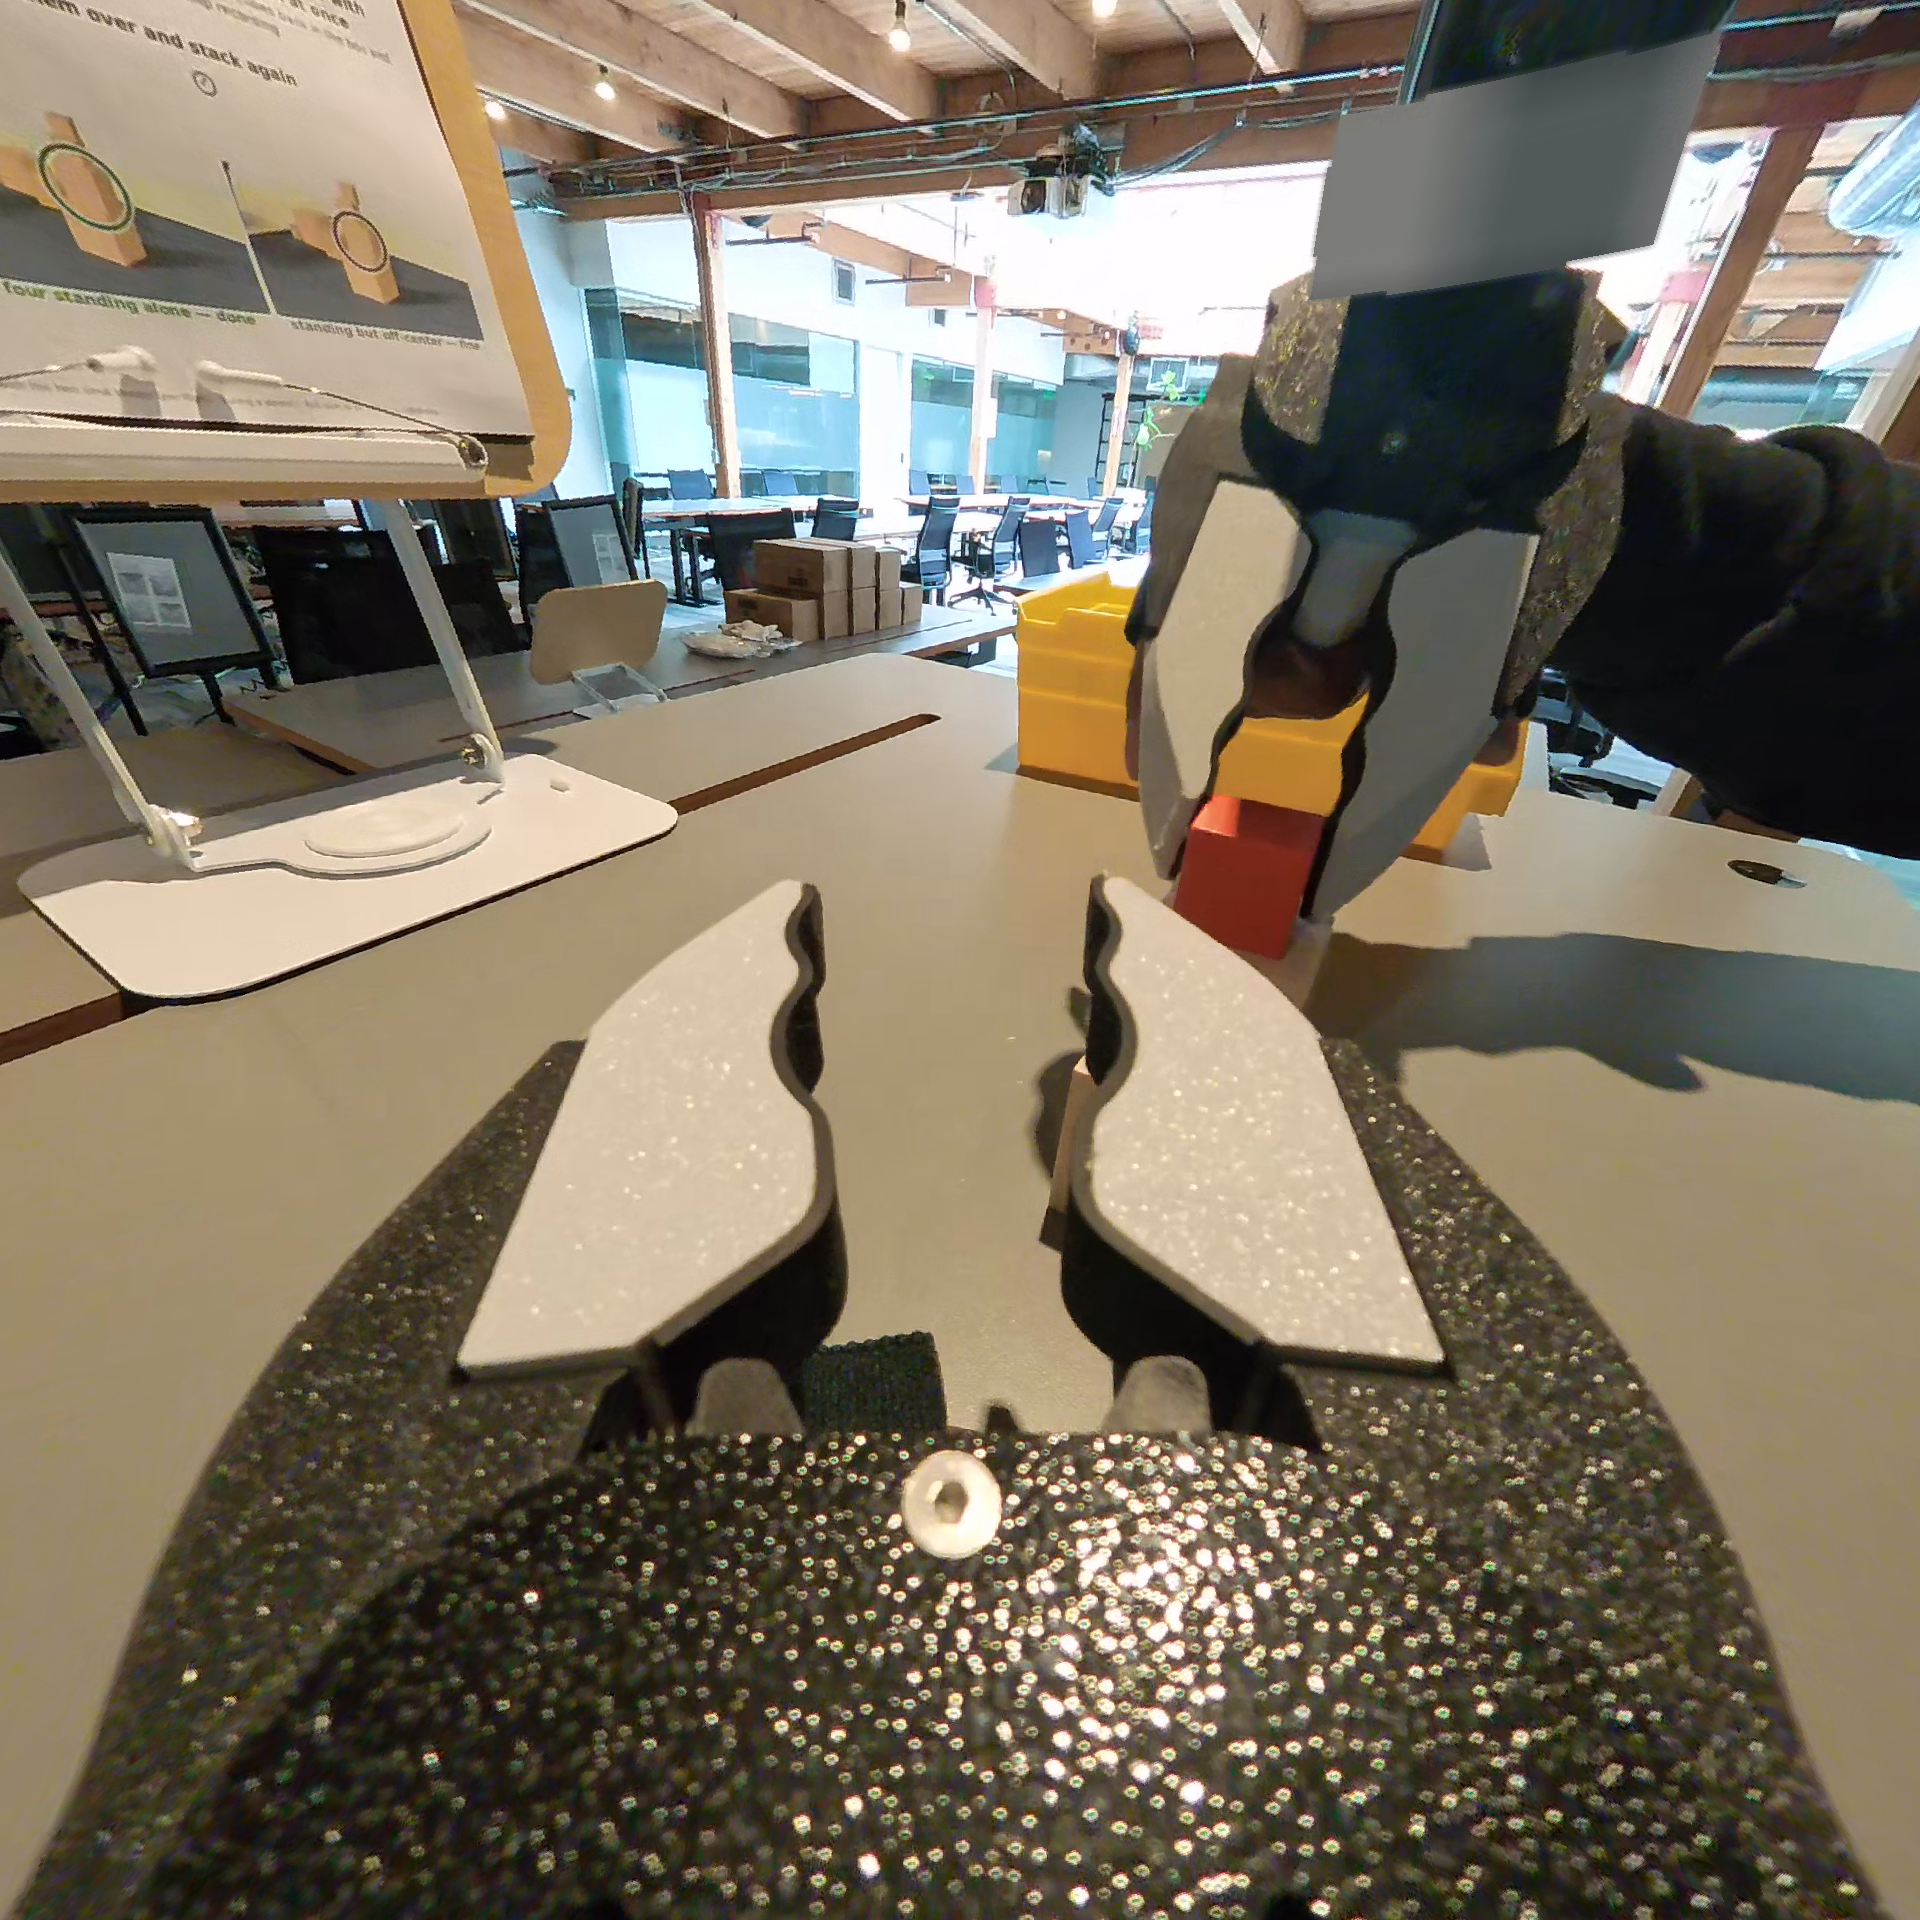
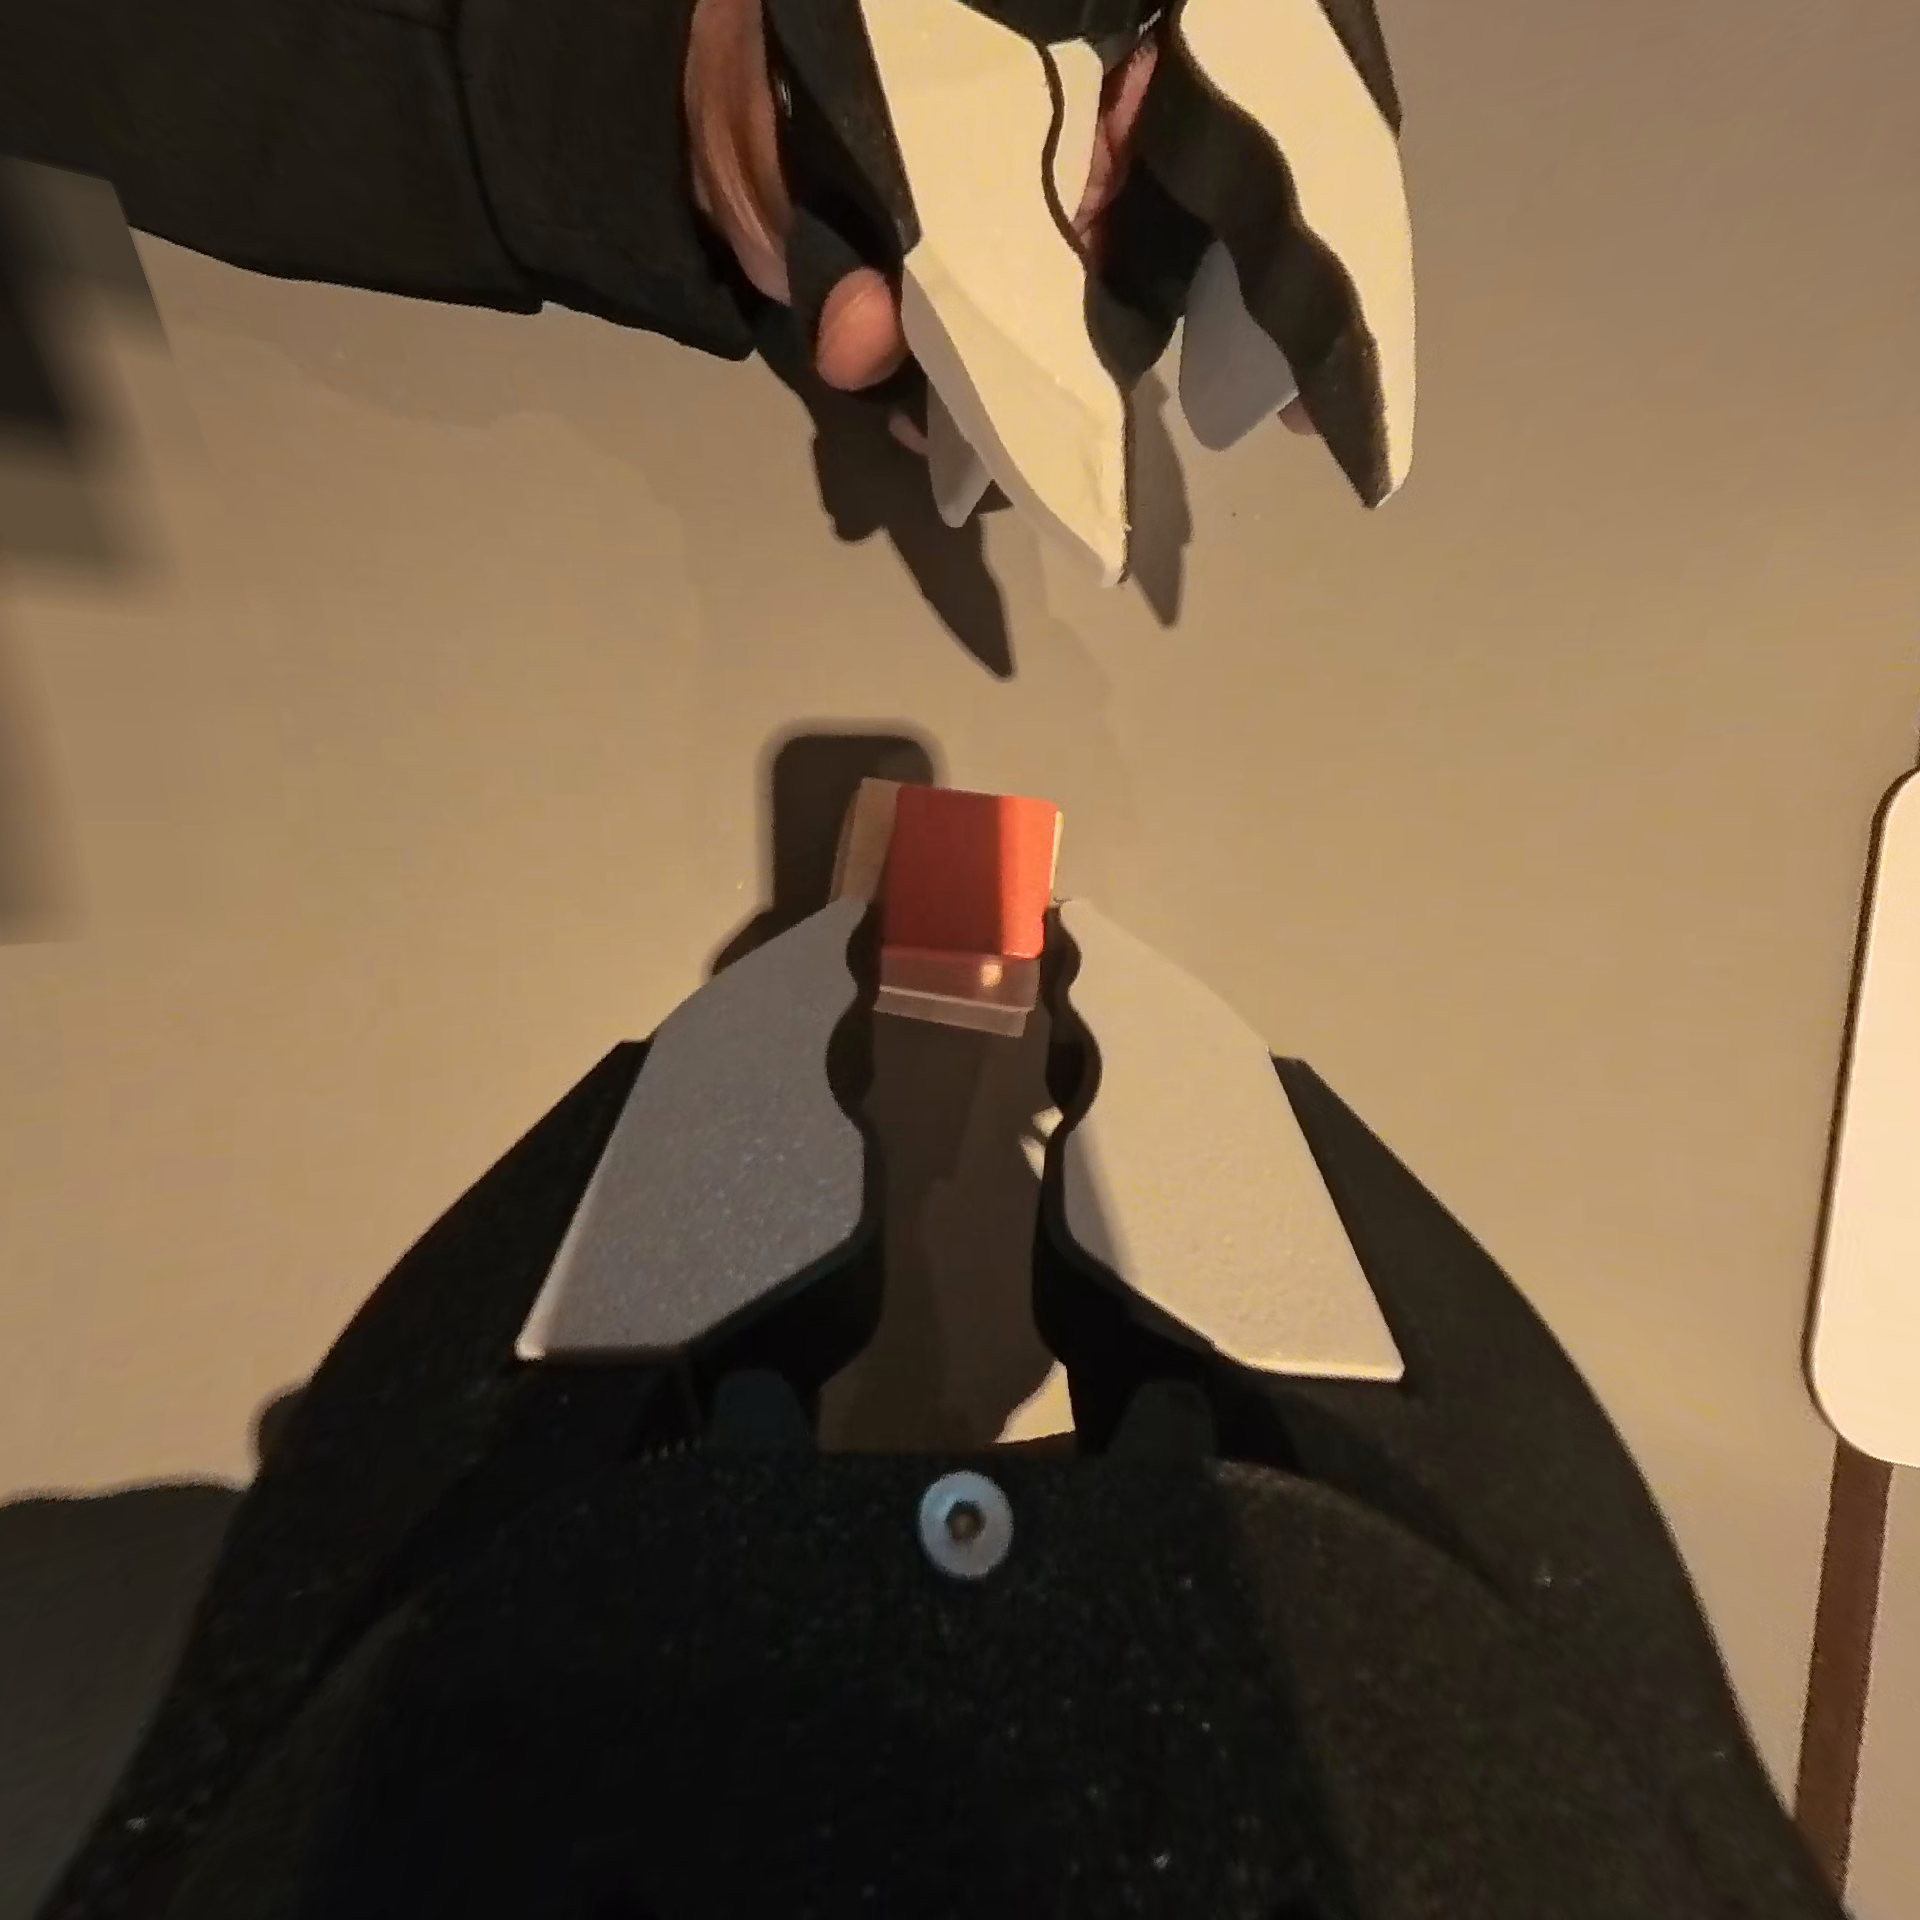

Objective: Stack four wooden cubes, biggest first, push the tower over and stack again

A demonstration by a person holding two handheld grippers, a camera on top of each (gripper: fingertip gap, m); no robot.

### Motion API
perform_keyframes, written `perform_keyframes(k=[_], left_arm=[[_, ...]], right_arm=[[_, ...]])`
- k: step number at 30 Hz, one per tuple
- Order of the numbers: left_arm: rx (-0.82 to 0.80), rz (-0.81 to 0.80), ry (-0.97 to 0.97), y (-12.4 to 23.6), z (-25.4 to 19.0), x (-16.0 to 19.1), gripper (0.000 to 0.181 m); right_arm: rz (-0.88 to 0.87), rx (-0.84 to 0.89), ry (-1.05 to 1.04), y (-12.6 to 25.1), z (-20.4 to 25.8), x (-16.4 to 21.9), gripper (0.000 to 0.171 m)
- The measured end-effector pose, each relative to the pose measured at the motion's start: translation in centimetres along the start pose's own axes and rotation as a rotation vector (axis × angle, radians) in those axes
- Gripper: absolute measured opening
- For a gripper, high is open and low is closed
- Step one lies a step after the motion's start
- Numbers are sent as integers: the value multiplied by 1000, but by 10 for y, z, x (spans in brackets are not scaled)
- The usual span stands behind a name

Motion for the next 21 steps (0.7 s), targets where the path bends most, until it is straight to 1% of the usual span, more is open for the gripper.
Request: perform_keyframes(k=[4,6,9,13,15,17,19,21], left_arm=[[1,3,-1,0,0,0,47],[2,2,-2,0,0,0,47],[2,2,-4,0,0,0,47],[2,0,-5,0,-1,0,47],[1,0,-6,0,-1,0,47],[1,1,-7,0,-1,0,47],[0,3,-6,-1,-1,0,47],[-3,4,-5,-1,0,0,47]], right_arm=[[-4,-5,-10,0,2,1,32],[-7,5,-19,1,1,2,38],[-21,28,-46,4,0,7,43],[-90,117,-138,17,-2,22,47],[-172,232,-233,30,-5,34,47],[-275,406,-374,46,-8,54,45],[-383,613,-561,64,-9,84,44],[-465,818,-778,77,-2,124,38]])
Point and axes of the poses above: each gripper's, where its closed fingertips meet, y back along the fingers, x out of its underside, z = x × y across the jaws, the point moved 5 cm from there along y, back along the fingers, and after that the axes turned 9 degrees about z, right-handed, at the moved point
